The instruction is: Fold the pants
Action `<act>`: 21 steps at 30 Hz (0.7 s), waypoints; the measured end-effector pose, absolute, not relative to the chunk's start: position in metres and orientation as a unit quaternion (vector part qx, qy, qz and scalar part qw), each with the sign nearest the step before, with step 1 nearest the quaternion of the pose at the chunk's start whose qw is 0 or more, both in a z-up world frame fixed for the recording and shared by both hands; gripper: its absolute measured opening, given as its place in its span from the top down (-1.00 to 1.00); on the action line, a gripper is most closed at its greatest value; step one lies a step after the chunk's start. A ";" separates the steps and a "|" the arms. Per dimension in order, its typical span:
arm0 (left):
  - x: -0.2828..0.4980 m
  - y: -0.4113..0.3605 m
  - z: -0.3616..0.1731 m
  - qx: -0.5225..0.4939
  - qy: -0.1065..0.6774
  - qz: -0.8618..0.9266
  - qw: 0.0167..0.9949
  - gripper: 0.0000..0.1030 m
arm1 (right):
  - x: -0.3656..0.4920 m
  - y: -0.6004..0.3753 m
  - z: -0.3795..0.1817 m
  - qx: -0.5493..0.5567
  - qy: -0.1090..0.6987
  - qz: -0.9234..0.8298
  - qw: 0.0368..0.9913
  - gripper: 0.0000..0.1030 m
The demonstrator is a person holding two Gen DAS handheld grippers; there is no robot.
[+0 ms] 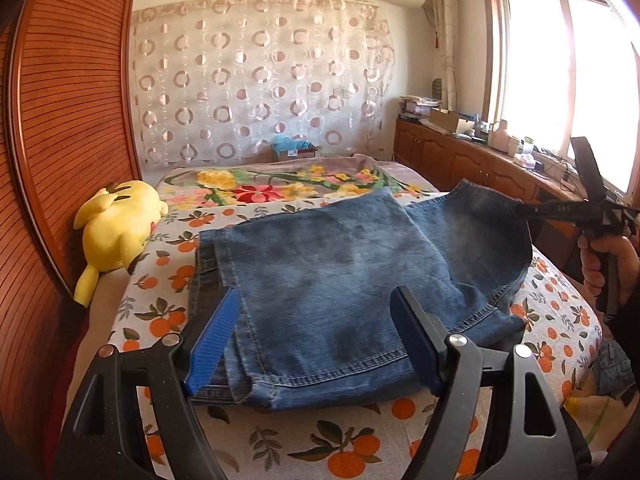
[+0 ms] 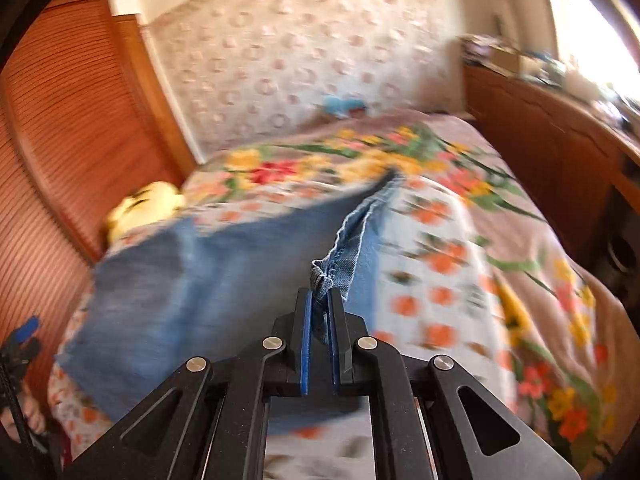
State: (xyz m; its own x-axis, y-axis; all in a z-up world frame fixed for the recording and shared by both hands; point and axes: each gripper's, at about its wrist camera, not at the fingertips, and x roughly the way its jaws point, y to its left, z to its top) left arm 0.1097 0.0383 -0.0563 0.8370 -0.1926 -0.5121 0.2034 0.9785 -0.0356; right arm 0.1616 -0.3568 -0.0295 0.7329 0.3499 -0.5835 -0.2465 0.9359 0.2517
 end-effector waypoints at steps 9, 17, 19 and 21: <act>0.102 0.069 -0.055 0.001 0.263 -0.073 0.962 -0.52 | 0.117 -0.215 0.007 0.022 0.294 0.334 0.895 0.87; 0.105 0.073 -0.063 -0.010 0.276 -0.074 0.958 -0.52 | 0.088 -0.174 -0.029 -0.050 0.335 0.356 0.871 0.74; 0.107 0.068 -0.066 -0.009 0.280 -0.080 0.957 -0.52 | 0.085 -0.179 -0.026 -0.051 0.333 0.347 0.875 0.71; 0.109 0.062 -0.067 -0.007 0.282 -0.089 0.955 -0.52 | 0.088 -0.191 -0.018 -0.054 0.323 0.330 0.885 0.71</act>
